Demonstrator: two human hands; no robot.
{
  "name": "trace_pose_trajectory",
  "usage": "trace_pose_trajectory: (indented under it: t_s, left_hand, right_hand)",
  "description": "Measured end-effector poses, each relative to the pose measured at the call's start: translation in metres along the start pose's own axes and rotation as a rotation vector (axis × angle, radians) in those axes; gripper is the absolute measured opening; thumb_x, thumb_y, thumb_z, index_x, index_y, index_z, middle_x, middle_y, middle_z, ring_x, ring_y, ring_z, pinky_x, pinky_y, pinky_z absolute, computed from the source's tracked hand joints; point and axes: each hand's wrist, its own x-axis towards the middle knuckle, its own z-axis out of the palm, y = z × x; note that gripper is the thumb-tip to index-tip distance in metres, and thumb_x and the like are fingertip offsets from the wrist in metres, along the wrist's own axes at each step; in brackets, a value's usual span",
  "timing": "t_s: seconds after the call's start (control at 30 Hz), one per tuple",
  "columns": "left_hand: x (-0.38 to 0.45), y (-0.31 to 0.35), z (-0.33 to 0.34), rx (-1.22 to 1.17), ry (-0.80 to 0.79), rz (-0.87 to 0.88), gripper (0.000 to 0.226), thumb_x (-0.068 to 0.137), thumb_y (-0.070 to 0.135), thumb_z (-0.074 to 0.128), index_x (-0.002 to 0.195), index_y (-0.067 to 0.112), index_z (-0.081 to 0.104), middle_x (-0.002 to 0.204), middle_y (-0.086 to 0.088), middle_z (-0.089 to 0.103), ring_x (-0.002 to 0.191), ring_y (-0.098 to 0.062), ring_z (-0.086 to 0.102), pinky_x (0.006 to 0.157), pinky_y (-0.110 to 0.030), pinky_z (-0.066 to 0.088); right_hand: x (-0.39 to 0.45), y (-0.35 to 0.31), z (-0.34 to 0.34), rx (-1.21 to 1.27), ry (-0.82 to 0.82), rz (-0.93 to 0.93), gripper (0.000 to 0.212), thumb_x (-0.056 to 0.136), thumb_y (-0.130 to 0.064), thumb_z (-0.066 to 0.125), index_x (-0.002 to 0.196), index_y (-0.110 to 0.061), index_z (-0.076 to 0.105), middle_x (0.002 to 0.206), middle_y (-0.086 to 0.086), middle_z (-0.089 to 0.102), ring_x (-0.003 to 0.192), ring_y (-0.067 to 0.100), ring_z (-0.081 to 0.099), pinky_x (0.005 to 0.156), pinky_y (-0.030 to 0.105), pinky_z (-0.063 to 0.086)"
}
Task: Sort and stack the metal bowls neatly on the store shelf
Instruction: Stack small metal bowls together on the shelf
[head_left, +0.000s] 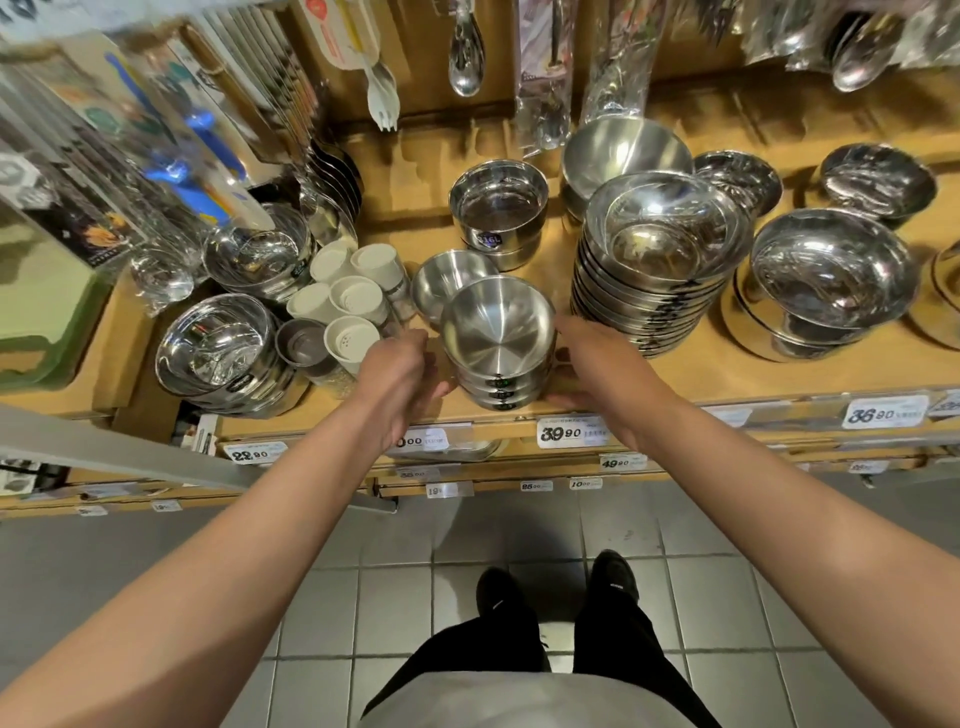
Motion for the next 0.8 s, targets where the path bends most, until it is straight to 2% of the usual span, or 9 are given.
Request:
trace_pose_trajectory:
  t_s: [0.03, 0.1, 0.2, 0.37, 0.5, 0.6, 0.73, 0.77, 0.8]
  left_hand:
    - [0.002, 0.002, 0.0, 0.007, -0.014, -0.023, 0.026, 0.104, 0.016, 0.054, 0.119, -0.002, 0.064, 0.084, -0.014, 0.072, 0.076, -0.025, 0.068, 0.081, -0.03, 0.057]
    - [0.005, 0.007, 0.002, 0.012, -0.041, -0.076, 0.017, 0.099, 0.008, 0.06, 0.108, -0.004, 0.066, 0.077, -0.015, 0.066, 0.068, -0.025, 0.06, 0.075, -0.033, 0.048]
    - [0.008, 0.015, 0.011, -0.008, -0.024, -0.119, 0.01, 0.096, 0.011, 0.065, 0.088, 0.005, 0.064, 0.064, -0.008, 0.056, 0.057, -0.019, 0.048, 0.063, -0.037, 0.04]
    - [0.014, 0.023, 0.023, 0.011, -0.011, -0.064, 0.004, 0.092, 0.007, 0.069, 0.093, 0.003, 0.069, 0.066, -0.008, 0.059, 0.053, -0.017, 0.048, 0.048, -0.028, 0.039]
    - [0.019, 0.021, 0.027, 0.023, 0.029, -0.066, 0.018, 0.09, 0.008, 0.072, 0.104, -0.004, 0.071, 0.084, -0.017, 0.066, 0.064, -0.024, 0.055, 0.055, -0.033, 0.043]
    - [0.025, 0.021, 0.03, 0.006, 0.046, -0.077, 0.024, 0.092, 0.014, 0.072, 0.107, -0.004, 0.07, 0.09, -0.02, 0.068, 0.078, -0.029, 0.06, 0.068, -0.037, 0.05]
    - [0.033, 0.028, 0.032, -0.05, 0.02, -0.089, 0.025, 0.095, 0.014, 0.069, 0.114, -0.003, 0.068, 0.1, -0.02, 0.075, 0.082, -0.032, 0.071, 0.078, -0.044, 0.062]
    - [0.034, 0.03, 0.032, -0.048, 0.015, -0.088, 0.023, 0.095, 0.012, 0.068, 0.114, -0.002, 0.068, 0.103, -0.02, 0.075, 0.081, -0.03, 0.074, 0.075, -0.045, 0.065]
    - [0.036, 0.031, 0.033, -0.041, 0.015, -0.077, 0.019, 0.095, 0.009, 0.068, 0.111, -0.001, 0.068, 0.1, -0.02, 0.075, 0.072, -0.025, 0.075, 0.065, -0.042, 0.065]
  right_hand:
    - [0.001, 0.001, -0.001, -0.004, 0.011, 0.012, 0.036, 0.095, -0.051, 0.058, 0.114, -0.023, 0.069, 0.11, 0.003, 0.075, 0.099, 0.021, 0.075, 0.078, 0.035, 0.064]
    - [0.001, 0.0, -0.001, -0.019, 0.024, 0.028, 0.037, 0.096, -0.05, 0.058, 0.12, -0.023, 0.067, 0.118, 0.002, 0.072, 0.105, 0.022, 0.072, 0.085, 0.039, 0.063]
    - [-0.001, 0.002, 0.0, -0.035, 0.037, 0.01, 0.024, 0.097, -0.045, 0.06, 0.11, -0.026, 0.066, 0.113, -0.002, 0.071, 0.102, 0.017, 0.071, 0.086, 0.04, 0.063]
    - [-0.004, 0.008, -0.002, -0.058, 0.029, -0.001, 0.026, 0.095, -0.043, 0.065, 0.11, -0.022, 0.066, 0.106, 0.003, 0.075, 0.089, 0.016, 0.077, 0.081, 0.035, 0.064]
    - [-0.006, 0.008, -0.002, -0.035, 0.048, -0.005, 0.031, 0.095, -0.04, 0.067, 0.119, -0.02, 0.064, 0.102, -0.005, 0.073, 0.076, 0.001, 0.075, 0.074, 0.027, 0.063]
    - [-0.006, 0.007, -0.003, -0.02, 0.06, 0.011, 0.043, 0.095, -0.039, 0.067, 0.132, -0.017, 0.062, 0.108, -0.003, 0.074, 0.086, 0.008, 0.076, 0.081, 0.032, 0.064]
    - [-0.007, 0.005, -0.006, -0.012, 0.084, 0.018, 0.055, 0.095, -0.04, 0.068, 0.142, -0.015, 0.056, 0.116, -0.001, 0.072, 0.092, 0.009, 0.074, 0.085, 0.038, 0.064]
    - [-0.008, 0.005, -0.006, -0.013, 0.083, 0.014, 0.054, 0.095, -0.04, 0.068, 0.142, -0.015, 0.056, 0.116, -0.002, 0.072, 0.091, 0.008, 0.073, 0.085, 0.038, 0.064]
    - [-0.008, 0.005, -0.006, -0.015, 0.08, 0.01, 0.053, 0.095, -0.04, 0.067, 0.141, -0.015, 0.057, 0.115, -0.002, 0.072, 0.089, 0.006, 0.074, 0.085, 0.038, 0.064]
